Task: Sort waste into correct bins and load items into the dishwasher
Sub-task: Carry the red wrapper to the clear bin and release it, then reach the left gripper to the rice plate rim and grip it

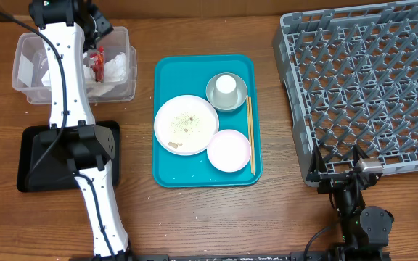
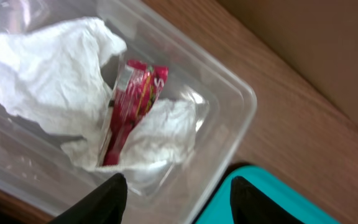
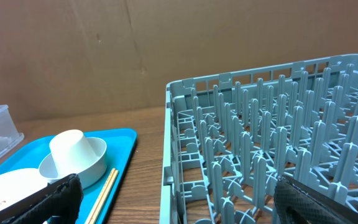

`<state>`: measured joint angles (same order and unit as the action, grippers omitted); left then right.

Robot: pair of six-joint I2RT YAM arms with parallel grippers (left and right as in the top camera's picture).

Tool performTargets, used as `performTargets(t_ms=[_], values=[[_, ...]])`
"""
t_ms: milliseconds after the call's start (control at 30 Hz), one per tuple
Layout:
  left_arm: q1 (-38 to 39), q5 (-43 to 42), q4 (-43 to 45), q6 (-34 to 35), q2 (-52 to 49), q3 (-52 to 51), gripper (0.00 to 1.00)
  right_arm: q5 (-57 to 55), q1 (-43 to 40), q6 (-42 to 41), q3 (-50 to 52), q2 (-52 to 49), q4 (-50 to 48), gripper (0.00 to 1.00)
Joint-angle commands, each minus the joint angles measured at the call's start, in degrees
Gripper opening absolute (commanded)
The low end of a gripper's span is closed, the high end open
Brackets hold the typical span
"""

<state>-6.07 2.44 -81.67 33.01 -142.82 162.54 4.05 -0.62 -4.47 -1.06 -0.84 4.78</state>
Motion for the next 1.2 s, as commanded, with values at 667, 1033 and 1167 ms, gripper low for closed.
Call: performTargets(t_ms=[667, 1033, 1167], values=[[3.0, -9.0, -15.1, -10.4, 28.0, 3.1, 0.82, -0.4, 0.2, 0.0, 0.6, 0.5, -0.2, 1.0], [13.5, -11.5, -15.1, -13.4, 30.6, -13.6, 0.29, -0.4, 0.2, 0.0, 0.6, 0.5, -0.2, 1.0], [18.8, -10.6, -14.3, -13.6, 30.4, -25.3, 0.04, -0.4, 0.2, 0.0, 0.6, 0.5, -0.2, 1.0]])
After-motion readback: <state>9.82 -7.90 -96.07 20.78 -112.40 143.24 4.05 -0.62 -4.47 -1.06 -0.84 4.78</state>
